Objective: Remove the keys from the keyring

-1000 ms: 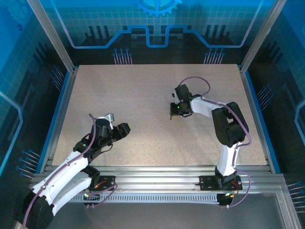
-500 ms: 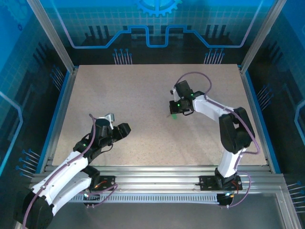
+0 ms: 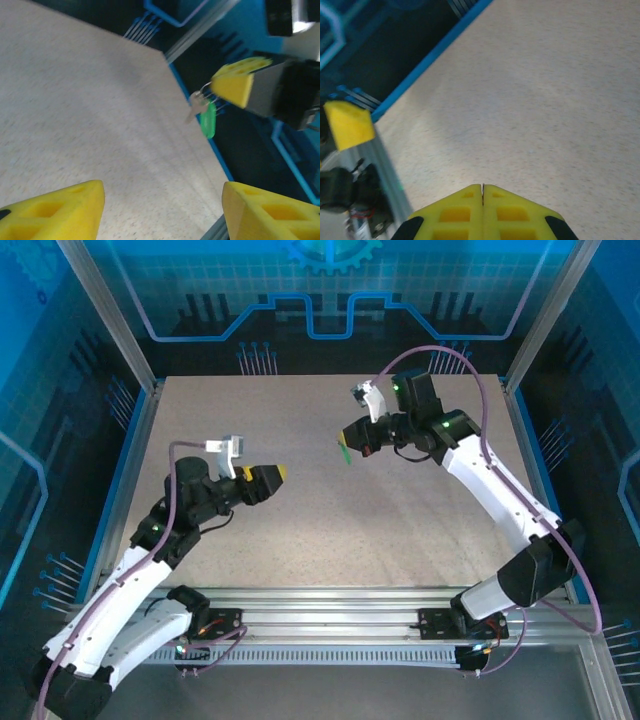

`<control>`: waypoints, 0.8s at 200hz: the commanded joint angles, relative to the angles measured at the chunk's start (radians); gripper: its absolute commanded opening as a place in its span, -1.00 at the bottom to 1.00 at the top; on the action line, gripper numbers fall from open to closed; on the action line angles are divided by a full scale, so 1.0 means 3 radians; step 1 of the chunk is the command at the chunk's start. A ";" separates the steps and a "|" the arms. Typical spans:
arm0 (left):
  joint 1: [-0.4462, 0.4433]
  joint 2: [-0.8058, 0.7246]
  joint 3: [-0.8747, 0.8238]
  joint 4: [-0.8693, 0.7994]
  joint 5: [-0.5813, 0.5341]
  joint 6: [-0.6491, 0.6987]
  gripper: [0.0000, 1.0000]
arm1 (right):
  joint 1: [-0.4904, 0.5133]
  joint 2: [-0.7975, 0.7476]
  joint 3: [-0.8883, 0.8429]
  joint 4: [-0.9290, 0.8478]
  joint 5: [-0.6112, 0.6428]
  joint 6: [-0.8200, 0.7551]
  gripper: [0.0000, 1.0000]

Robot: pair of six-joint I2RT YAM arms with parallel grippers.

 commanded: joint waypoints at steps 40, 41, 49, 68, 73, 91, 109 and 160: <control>-0.0032 0.0249 0.0391 0.0397 0.0992 0.0303 0.36 | 0.0162 -0.0280 0.0115 -0.0069 -0.0986 -0.0166 -1.00; -0.0030 0.0254 0.0396 0.0399 0.1000 0.0302 0.36 | 0.0159 -0.0284 0.0114 -0.0060 -0.0987 -0.0163 -1.00; -0.0032 0.0289 0.0427 0.0412 0.1018 0.0286 0.35 | 0.0163 -0.0313 0.0090 0.0004 -0.0988 -0.0103 -1.00; -0.0036 0.0310 0.0447 0.0448 0.0968 0.0244 0.21 | 0.0166 -0.0352 0.0064 0.0133 -0.0951 0.0065 -1.00; -0.0043 0.0300 0.0430 0.0464 0.0939 0.0231 0.17 | 0.0163 -0.0353 0.0063 0.0156 -0.0932 0.0115 -1.00; -0.0131 0.0212 0.0335 0.0498 0.0701 0.0208 0.06 | 0.0165 -0.0337 0.0112 0.0174 -0.0771 0.0313 -1.00; -0.0326 0.0066 0.0205 0.0478 0.0134 0.0219 0.02 | 0.0163 -0.0271 0.0214 0.0095 -0.0439 0.0602 -1.00; -0.0838 -0.0067 0.0017 0.0447 -0.1176 0.0570 0.09 | 0.0176 -0.0261 0.0144 0.0168 0.0023 0.1247 -1.00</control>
